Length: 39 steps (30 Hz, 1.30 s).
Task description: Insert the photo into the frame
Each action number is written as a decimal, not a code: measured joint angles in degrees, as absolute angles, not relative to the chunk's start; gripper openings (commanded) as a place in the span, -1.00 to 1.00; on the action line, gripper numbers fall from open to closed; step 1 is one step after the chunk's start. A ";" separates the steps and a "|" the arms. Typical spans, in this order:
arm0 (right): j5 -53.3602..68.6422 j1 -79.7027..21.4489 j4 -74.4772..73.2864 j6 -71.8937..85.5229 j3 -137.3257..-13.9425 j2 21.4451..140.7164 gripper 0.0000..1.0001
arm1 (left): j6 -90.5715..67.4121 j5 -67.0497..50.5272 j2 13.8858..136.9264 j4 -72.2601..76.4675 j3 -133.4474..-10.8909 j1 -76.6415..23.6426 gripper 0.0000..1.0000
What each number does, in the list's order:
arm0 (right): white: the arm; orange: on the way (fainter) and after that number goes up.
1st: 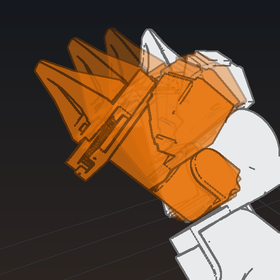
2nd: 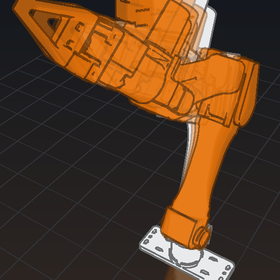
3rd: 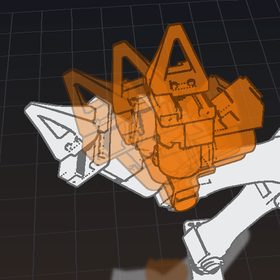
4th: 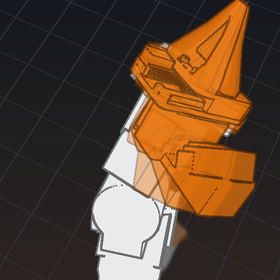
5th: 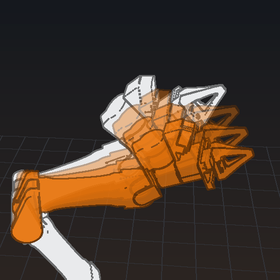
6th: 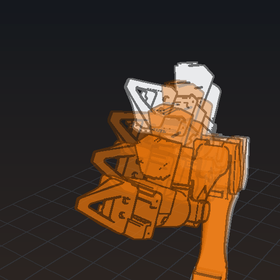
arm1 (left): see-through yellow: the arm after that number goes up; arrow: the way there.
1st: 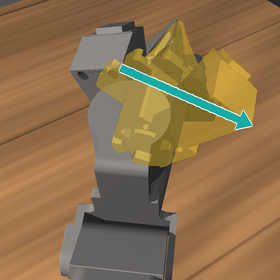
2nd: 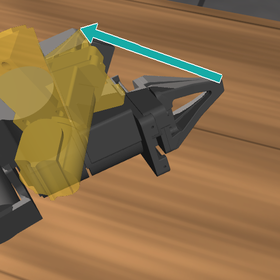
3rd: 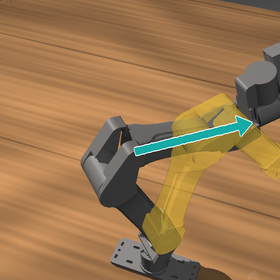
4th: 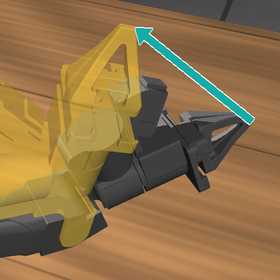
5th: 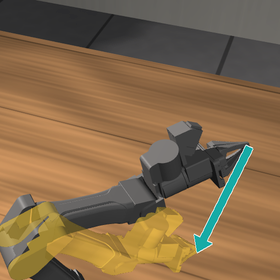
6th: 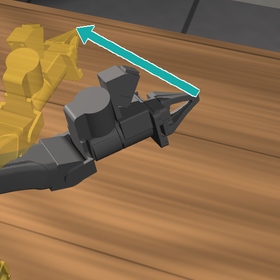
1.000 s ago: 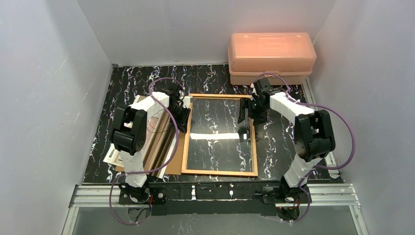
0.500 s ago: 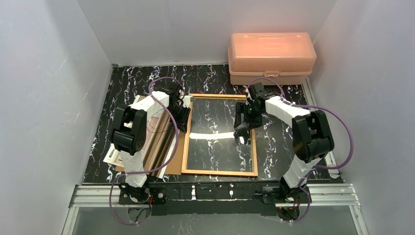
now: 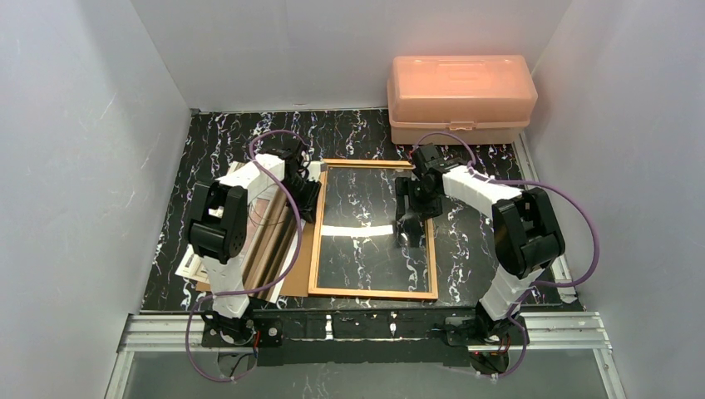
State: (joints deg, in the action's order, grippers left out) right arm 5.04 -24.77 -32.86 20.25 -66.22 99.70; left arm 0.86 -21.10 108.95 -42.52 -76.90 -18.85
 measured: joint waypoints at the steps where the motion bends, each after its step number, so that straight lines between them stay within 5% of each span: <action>1: 4.16 -25.26 -32.88 20.32 -66.24 99.70 0.68 | 0.86 -21.10 108.88 -42.52 -76.90 -18.74 -0.67; 39: -1.39 -27.97 -32.27 21.08 -66.17 99.81 0.71 | 0.93 -22.17 107.92 -43.57 -77.76 -17.19 -0.68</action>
State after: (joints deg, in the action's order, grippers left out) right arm -1.39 -27.97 -32.27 21.08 -66.17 99.81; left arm 0.93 -22.17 107.92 -43.57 -77.76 -17.19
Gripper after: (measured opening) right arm 0.844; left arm 0.161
